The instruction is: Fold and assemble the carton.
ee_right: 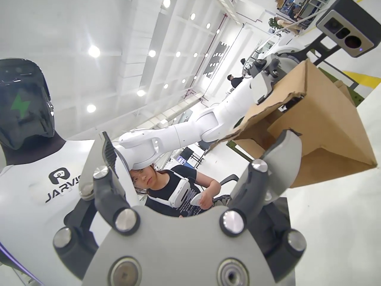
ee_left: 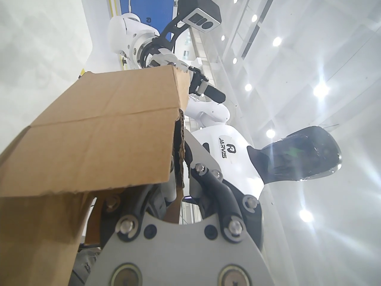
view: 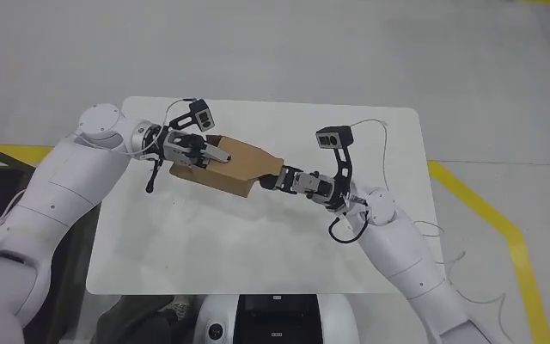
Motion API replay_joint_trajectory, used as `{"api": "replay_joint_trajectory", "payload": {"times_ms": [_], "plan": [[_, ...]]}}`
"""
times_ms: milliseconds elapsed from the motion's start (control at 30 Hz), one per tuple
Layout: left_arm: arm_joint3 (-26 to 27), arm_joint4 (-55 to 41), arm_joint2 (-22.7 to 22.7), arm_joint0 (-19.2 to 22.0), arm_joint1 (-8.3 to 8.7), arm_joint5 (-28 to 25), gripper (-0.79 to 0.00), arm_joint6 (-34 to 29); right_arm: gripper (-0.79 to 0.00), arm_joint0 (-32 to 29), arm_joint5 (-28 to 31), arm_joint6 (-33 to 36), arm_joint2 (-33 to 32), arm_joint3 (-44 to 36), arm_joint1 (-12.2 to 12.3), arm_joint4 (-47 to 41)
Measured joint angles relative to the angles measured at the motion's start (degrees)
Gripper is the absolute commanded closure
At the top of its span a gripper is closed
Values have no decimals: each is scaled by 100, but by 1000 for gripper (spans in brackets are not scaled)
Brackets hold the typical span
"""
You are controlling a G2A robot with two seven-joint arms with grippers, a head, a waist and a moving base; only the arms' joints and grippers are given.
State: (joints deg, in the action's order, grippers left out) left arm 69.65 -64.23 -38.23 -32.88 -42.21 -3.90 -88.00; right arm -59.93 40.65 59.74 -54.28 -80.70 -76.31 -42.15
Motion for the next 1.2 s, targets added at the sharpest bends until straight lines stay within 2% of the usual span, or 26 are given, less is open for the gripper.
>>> {"api": "replay_joint_trajectory", "payload": {"times_ms": [167, 767, 1033, 1200], "plan": [[16, -30, 0, -6, 19, -6, 0, 0, -785, 147, -148, 329, 106, 214, -50, -413], [160, -97, 39, -16, 110, -44, 0, 0, -785, 662, -407, 797, 573, 891, -338, -1019], [161, -143, 87, 2, 132, -43, 0, 0, -785, 681, -417, 807, 545, 970, -400, -1029], [19, -37, 120, 43, 129, -124, 0, 0, -785, 529, -408, 797, 290, 866, -343, -881]]}}
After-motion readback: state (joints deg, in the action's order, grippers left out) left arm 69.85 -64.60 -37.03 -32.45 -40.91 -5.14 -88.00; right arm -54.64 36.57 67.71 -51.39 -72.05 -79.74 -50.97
